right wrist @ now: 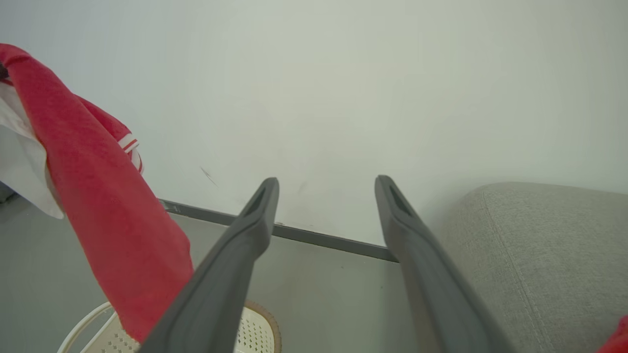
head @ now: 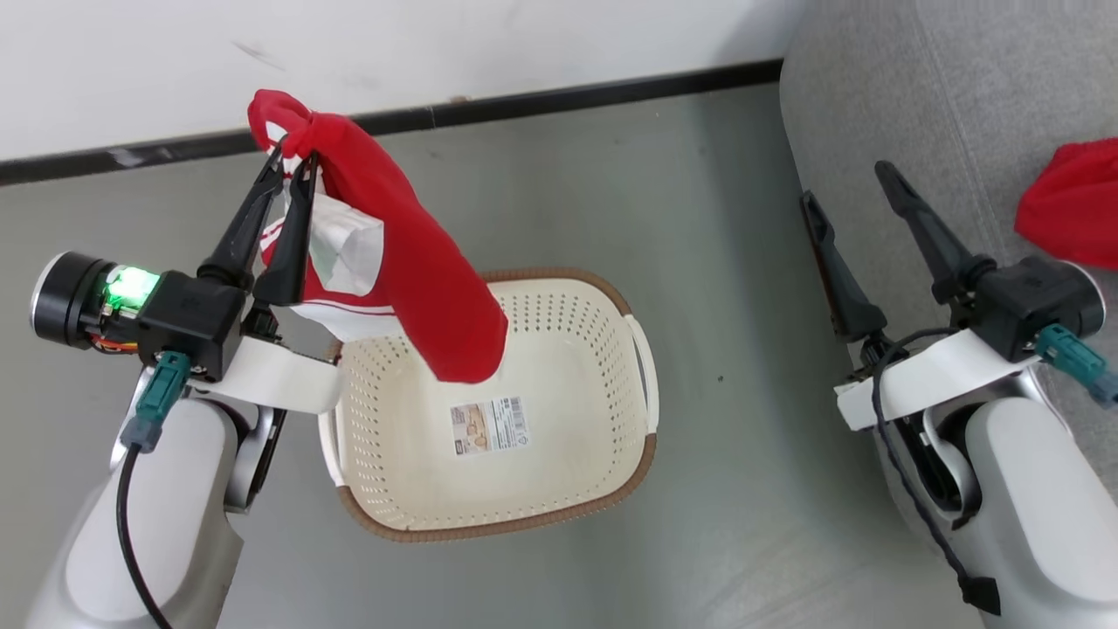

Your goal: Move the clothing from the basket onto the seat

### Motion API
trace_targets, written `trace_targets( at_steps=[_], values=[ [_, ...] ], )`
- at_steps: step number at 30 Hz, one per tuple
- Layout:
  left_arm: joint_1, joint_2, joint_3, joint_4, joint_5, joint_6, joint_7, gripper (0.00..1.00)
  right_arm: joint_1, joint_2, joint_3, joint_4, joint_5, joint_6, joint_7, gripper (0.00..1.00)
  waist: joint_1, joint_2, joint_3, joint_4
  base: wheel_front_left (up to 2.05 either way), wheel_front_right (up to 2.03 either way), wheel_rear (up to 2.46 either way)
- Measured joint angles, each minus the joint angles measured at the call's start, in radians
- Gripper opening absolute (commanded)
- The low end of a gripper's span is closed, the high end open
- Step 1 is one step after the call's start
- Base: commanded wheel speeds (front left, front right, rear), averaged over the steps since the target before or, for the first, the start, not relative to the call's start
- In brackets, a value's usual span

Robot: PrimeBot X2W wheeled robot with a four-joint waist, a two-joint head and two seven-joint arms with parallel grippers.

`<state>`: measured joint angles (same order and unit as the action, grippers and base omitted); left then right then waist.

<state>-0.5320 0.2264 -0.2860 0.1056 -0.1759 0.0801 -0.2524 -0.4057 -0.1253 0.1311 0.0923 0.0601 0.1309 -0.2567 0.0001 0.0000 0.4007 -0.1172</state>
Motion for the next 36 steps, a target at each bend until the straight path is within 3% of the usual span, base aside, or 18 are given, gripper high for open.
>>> trace_targets(
  at_steps=[16, 36],
  values=[
    [0.075, 0.003, -0.019, -0.077, -0.044, -0.048, 0.023, 0.0, 0.082, -0.04, 0.159, 0.071, 0.02, 0.0, 0.0, 1.0, 0.0, 0.0, -0.182, 0.058, 0.0, 0.0, 0.0],
    [0.065, -0.035, -0.134, -0.149, -0.062, -0.108, 0.136, 0.0, 0.118, -0.054, 0.515, 0.139, 0.153, 0.0, 0.0, 1.0, 0.0, 0.0, -0.353, 0.115, 0.0, 0.0, 0.0]
  ],
)
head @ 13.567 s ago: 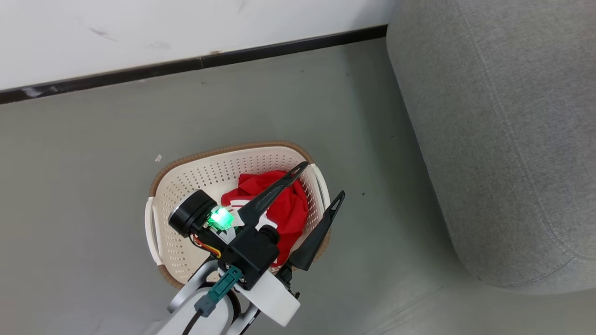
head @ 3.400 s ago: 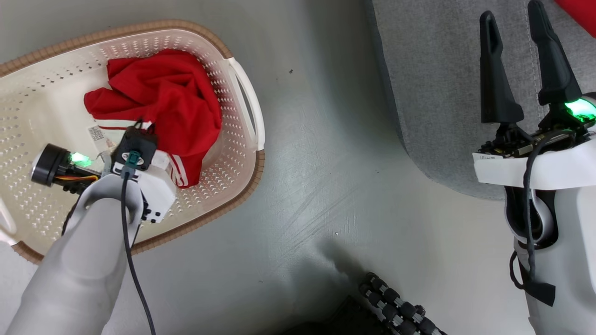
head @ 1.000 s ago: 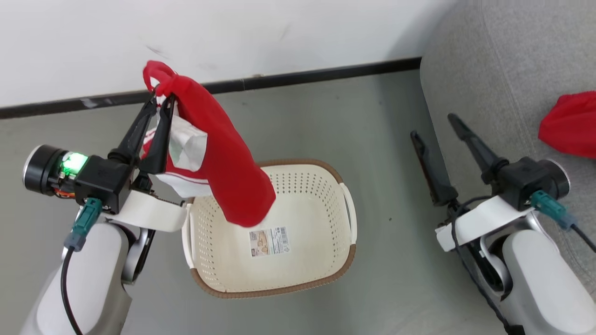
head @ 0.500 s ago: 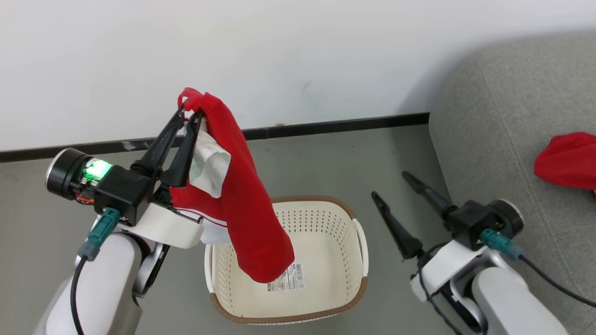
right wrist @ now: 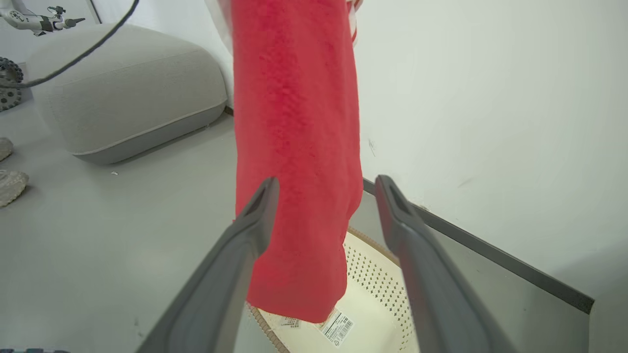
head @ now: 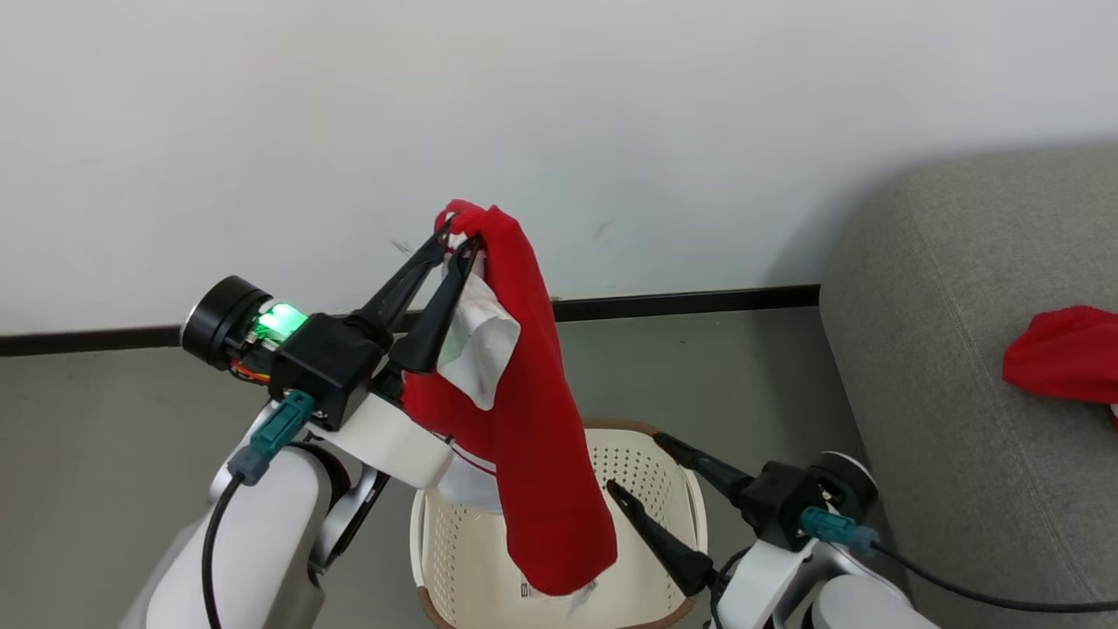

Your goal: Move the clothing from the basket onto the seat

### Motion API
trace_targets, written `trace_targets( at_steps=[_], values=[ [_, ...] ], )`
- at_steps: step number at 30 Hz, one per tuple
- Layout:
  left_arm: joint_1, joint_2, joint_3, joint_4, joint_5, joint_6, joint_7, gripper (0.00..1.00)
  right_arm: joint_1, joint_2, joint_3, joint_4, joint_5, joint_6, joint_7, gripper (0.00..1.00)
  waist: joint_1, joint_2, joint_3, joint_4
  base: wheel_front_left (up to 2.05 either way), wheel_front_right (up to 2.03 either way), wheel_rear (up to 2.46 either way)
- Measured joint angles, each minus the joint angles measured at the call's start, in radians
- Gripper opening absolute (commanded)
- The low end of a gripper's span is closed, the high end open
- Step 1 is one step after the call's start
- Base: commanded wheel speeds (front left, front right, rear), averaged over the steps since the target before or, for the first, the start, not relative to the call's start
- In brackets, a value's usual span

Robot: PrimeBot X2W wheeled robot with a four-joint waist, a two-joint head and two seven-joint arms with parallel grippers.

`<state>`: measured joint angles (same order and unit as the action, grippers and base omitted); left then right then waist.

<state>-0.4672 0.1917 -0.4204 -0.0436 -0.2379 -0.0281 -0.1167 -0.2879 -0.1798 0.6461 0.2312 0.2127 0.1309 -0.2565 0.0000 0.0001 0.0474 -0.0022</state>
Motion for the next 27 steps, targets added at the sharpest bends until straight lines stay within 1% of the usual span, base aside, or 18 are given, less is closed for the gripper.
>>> trace_targets(
  at_steps=[5, 10, 16, 27],
  values=[
    [-0.007, -0.015, -0.027, -0.001, -0.002, -0.002, 0.035, 0.0, -0.004, 0.029, 0.063, 0.022, 0.047, 0.0, 0.0, 1.0, 0.0, 0.0, -0.028, 0.011, 0.0, 0.0, 0.0],
    [-0.015, -0.035, -0.052, -0.003, -0.008, -0.012, 0.067, 0.0, -0.008, 0.054, 0.083, 0.058, 0.06, 0.0, 0.0, 1.0, 0.0, 0.0, -0.051, 0.021, 0.0, 0.0, 0.0],
    [-0.02, -0.048, -0.079, -0.013, -0.009, -0.02, 0.108, 0.0, -0.041, 0.068, 0.07, 0.114, 0.046, 0.0, 0.0, 1.0, 0.0, 0.0, -0.068, 0.036, 0.0, 0.0, 0.0],
    [-0.04, -0.076, -0.112, -0.027, -0.014, -0.027, 0.149, 0.0, -0.096, 0.097, 0.023, 0.238, -0.007, 0.0, 0.0, 1.0, 0.0, 0.0, -0.081, 0.07, 0.0, 0.0, 0.0]
  ],
)
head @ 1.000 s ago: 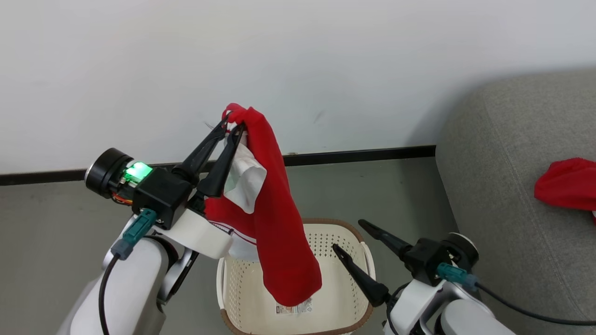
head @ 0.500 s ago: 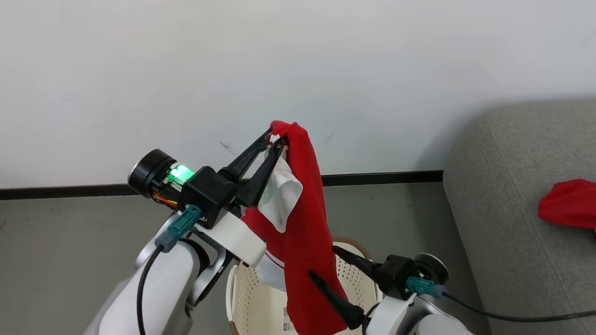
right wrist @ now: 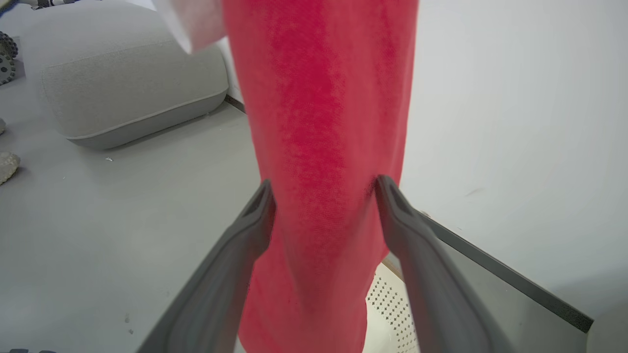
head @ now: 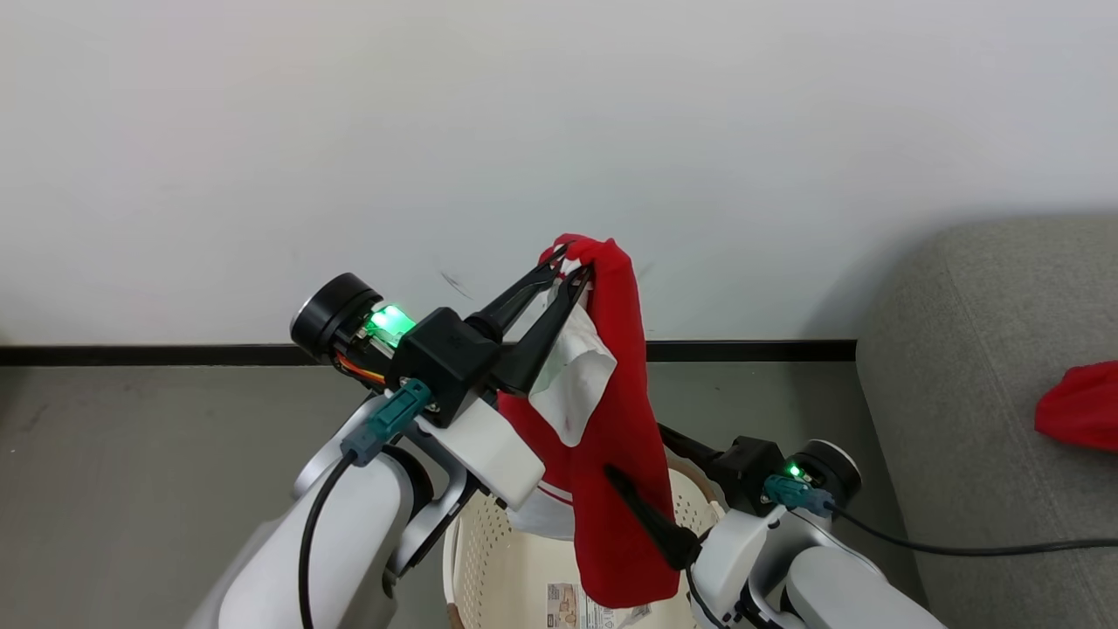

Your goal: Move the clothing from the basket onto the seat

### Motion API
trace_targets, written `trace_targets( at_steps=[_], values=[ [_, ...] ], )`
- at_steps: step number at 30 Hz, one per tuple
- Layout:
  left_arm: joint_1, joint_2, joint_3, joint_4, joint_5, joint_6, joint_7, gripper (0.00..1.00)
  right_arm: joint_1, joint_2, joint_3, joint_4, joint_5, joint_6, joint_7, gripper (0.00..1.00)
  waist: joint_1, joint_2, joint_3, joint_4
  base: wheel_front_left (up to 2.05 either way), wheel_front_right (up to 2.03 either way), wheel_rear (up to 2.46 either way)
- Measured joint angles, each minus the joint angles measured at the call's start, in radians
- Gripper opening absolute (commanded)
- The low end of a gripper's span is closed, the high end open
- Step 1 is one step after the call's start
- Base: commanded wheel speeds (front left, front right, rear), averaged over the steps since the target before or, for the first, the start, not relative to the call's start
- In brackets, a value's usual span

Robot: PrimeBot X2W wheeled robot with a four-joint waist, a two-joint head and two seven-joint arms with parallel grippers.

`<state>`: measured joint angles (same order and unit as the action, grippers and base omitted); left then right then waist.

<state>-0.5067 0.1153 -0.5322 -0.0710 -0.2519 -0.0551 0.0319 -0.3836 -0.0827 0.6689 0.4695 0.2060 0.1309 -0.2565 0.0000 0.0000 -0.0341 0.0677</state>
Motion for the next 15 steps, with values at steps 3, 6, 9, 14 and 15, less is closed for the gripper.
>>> trace_targets(
  at_steps=[3, 6, 9, 14, 15],
  values=[
    [-0.002, -0.009, -0.006, -0.004, -0.003, -0.001, 0.004, 0.0, -0.019, 0.008, -0.006, 0.026, -0.005, 0.0, 0.0, 1.0, 0.0, 0.0, -0.001, 0.009, 0.0, 0.0, 0.0],
    [-0.005, -0.013, -0.008, -0.007, -0.005, -0.001, 0.011, 0.0, -0.035, 0.012, -0.008, 0.04, -0.005, 0.0, 0.0, 0.49, 0.0, 0.0001, -0.002, 0.017, 0.0, 0.0, 0.0],
    [-0.005, -0.015, -0.008, -0.007, -0.012, 0.0, 0.012, 0.0, -0.04, 0.014, -0.009, 0.057, -0.006, 0.0, 0.0, 0.0, 0.0, 0.0001, -0.001, 0.024, 0.0, 0.0, 0.0],
    [-0.002, -0.014, 0.007, -0.004, -0.021, 0.009, 0.012, 0.0, -0.046, 0.015, -0.014, 0.065, 0.002, 0.0, 0.0, 0.0, 0.0, 0.0, 0.003, 0.022, 0.0, 0.0, 0.0],
    [0.0, -0.014, 0.013, -0.002, -0.021, 0.009, 0.012, 0.0, -0.046, 0.015, -0.016, 0.065, 0.011, 0.0, 0.0, 0.0, 0.0, 0.0001, 0.004, 0.02, 0.0, 0.0, 0.0]
  ],
)
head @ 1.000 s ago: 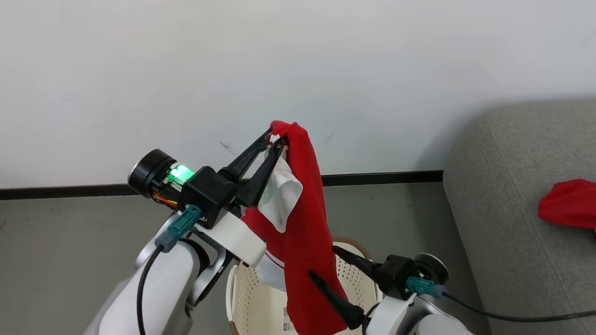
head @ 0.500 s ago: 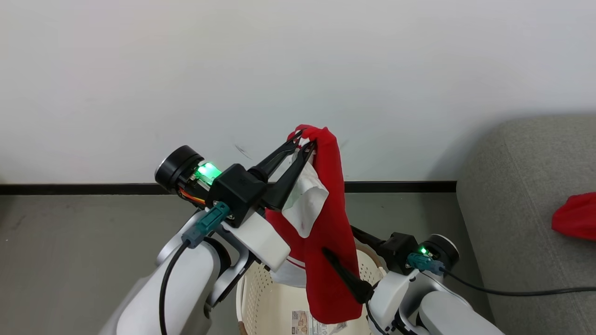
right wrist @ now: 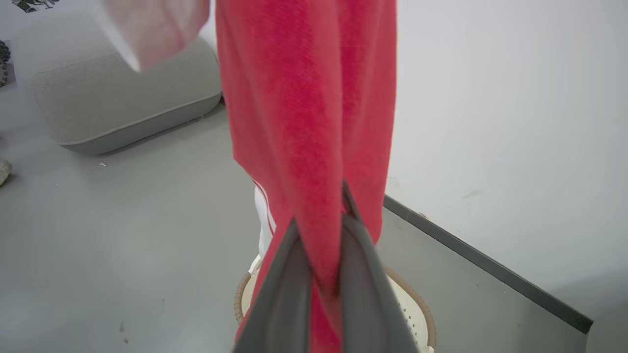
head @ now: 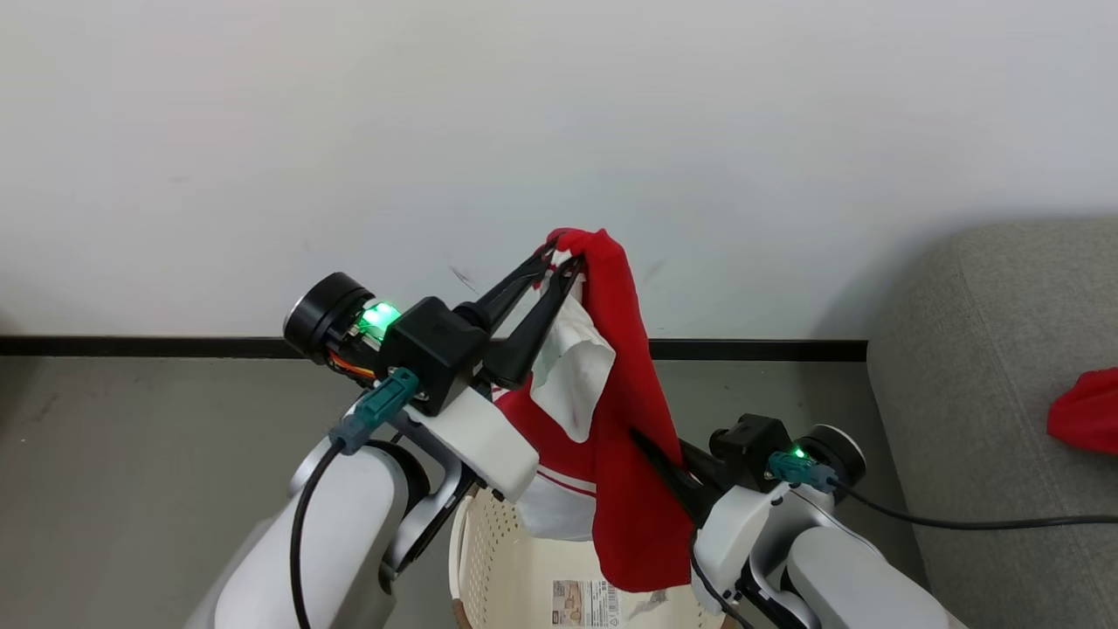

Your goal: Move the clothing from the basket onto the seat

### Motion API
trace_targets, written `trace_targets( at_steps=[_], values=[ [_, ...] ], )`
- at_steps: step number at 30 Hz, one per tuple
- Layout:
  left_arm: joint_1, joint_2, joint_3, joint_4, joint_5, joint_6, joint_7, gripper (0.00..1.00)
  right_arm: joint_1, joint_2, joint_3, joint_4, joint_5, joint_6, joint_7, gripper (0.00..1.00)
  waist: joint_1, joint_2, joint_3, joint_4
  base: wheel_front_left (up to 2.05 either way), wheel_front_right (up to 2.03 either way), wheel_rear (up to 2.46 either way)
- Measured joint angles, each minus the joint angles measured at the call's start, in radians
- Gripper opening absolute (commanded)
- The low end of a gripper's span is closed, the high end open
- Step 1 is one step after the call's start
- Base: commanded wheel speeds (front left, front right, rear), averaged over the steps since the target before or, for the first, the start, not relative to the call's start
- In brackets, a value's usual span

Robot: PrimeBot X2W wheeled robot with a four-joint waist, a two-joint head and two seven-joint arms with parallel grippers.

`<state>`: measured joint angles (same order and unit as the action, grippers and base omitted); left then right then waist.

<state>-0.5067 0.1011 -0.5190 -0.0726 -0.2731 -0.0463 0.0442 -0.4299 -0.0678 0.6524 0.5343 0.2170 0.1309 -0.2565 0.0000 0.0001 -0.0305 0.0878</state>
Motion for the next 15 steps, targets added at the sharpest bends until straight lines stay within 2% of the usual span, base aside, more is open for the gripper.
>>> trace_targets(
  at_steps=[8, 15],
  values=[
    [0.057, 0.012, 0.045, 0.056, -0.03, 0.04, -0.001, 0.0, 0.027, -0.002, -0.047, -0.041, 0.053, 0.0, 0.0, 0.0, 0.0, -0.0001, 0.005, -0.022, 0.0, 0.0, 0.0],
    [0.118, 0.021, 0.068, 0.118, -0.052, 0.053, -0.012, 0.0, 0.059, -0.06, -0.135, -0.111, 0.081, 0.0, 0.0, 0.0, 0.0, 0.0, 0.009, -0.053, 0.0, 0.0, 0.0]
  ],
)
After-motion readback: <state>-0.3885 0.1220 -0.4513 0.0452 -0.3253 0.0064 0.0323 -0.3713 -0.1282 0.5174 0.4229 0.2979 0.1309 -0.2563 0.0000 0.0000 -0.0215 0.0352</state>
